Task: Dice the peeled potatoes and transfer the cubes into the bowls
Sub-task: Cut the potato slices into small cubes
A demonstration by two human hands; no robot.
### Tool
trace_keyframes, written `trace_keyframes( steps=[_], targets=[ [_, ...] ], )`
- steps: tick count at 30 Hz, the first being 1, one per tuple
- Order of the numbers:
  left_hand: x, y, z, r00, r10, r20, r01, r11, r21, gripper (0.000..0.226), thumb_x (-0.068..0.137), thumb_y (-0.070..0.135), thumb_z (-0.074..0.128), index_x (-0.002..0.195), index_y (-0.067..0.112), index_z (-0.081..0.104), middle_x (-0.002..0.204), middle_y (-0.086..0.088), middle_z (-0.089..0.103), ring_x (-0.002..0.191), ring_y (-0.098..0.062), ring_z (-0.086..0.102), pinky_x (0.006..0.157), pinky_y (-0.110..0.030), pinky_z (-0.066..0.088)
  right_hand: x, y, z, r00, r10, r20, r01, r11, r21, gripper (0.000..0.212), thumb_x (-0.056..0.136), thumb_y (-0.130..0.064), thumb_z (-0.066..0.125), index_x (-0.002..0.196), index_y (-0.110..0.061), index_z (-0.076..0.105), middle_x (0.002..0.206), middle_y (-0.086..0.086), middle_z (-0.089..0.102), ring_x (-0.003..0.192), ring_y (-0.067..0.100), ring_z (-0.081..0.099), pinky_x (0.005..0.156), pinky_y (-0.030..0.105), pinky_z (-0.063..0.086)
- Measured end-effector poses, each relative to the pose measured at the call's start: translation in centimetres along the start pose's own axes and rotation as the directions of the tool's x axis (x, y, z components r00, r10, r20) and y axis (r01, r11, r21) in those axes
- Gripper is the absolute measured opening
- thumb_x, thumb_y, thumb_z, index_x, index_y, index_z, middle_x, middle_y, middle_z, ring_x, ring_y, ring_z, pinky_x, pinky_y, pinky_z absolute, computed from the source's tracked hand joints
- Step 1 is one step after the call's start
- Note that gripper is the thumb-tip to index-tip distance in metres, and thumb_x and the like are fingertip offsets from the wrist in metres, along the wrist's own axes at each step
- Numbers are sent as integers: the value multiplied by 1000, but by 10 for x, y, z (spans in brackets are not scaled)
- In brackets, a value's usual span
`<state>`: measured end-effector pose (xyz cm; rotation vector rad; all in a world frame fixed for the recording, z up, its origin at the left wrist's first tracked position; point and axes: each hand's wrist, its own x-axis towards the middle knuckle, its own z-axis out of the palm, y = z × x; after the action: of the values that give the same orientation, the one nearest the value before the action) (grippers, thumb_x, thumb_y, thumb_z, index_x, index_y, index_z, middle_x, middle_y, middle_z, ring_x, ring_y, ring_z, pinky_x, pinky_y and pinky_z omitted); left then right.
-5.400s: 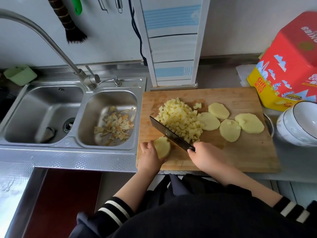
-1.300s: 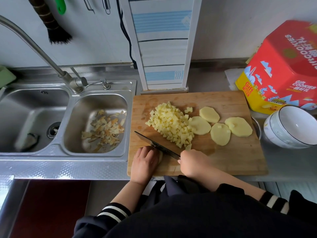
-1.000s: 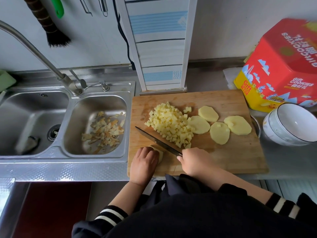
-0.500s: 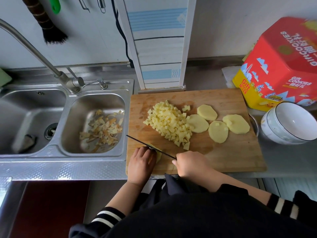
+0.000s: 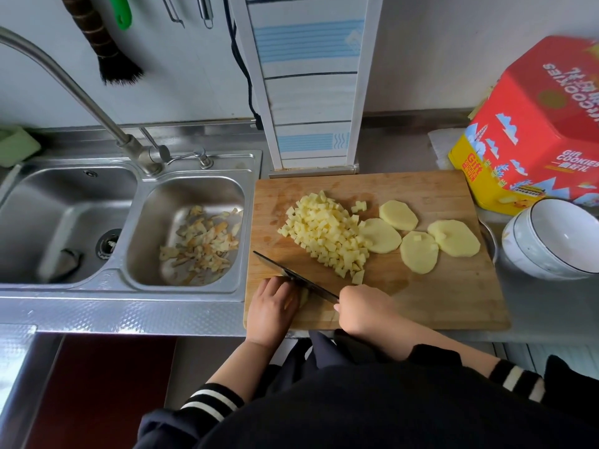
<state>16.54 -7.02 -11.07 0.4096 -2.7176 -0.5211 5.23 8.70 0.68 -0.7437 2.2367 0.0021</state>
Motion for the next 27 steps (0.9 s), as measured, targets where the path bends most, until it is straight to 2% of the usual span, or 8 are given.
trace_keyframes(
  steps=[4,10,13,16,21,24,27],
  targets=[
    [0,3,0,1000,-10,2,10,1000,0,26,91,32,52,87,11,66,85,-3,60,78,-22,51,66,-30,41,-5,5,1,1000,4,-31,-2,997,72,27,102,-32,42,101,-10,59,98,6,64,94,28,63,75,34,47],
    [0,3,-1,1000,6,7,-6,1000,-6,25,91,30,52,87,10,67,88,-3,62,81,-23,52,69,-29,42,-15,4,-4,996,-32,-85,34,999,27,30,104,-33,37,105,-11,58,90,4,60,90,27,62,68,32,42],
    [-4,0,-2,1000,-15,1,15,1000,-20,26,92,30,52,88,9,68,89,-4,63,83,-25,54,71,-32,43,-20,-2,-4,996,-54,-73,55,998,6,31,104,-33,36,108,-12,58,100,6,63,95,27,62,69,32,40],
    [-6,1,-2,1000,-29,-8,29,1000,-1,28,93,29,51,89,7,68,89,-6,63,84,-26,52,72,-32,43,-21,-6,-3,996,-73,-50,72,997,-34,31,104,-32,36,108,-11,58,101,6,63,90,26,60,67,31,38],
    [-7,1,-3,999,-34,-24,34,999,-4,28,92,28,51,91,6,68,89,-7,63,86,-23,50,73,-31,42,-21,-10,-4,996,-82,-38,80,995,-64,27,103,-27,38,103,-11,59,95,5,63,84,26,59,66,30,38],
    [-8,1,-2,999,-35,-36,35,999,-6,28,92,28,51,90,6,68,88,-8,63,87,-24,49,74,-30,41,-21,-11,-2,996,-77,-36,74,995,-70,19,101,-20,41,90,-13,55,75,-2,52,75,23,54,60,29,37],
    [-7,1,-1,999,-30,-35,30,1000,3,29,92,29,51,90,6,68,88,-8,63,86,-25,50,74,-30,41,-18,-14,-1,998,-49,-31,47,996,-72,24,99,-15,44,75,-14,48,70,-1,49,70,23,53,58,29,38]
  ],
)
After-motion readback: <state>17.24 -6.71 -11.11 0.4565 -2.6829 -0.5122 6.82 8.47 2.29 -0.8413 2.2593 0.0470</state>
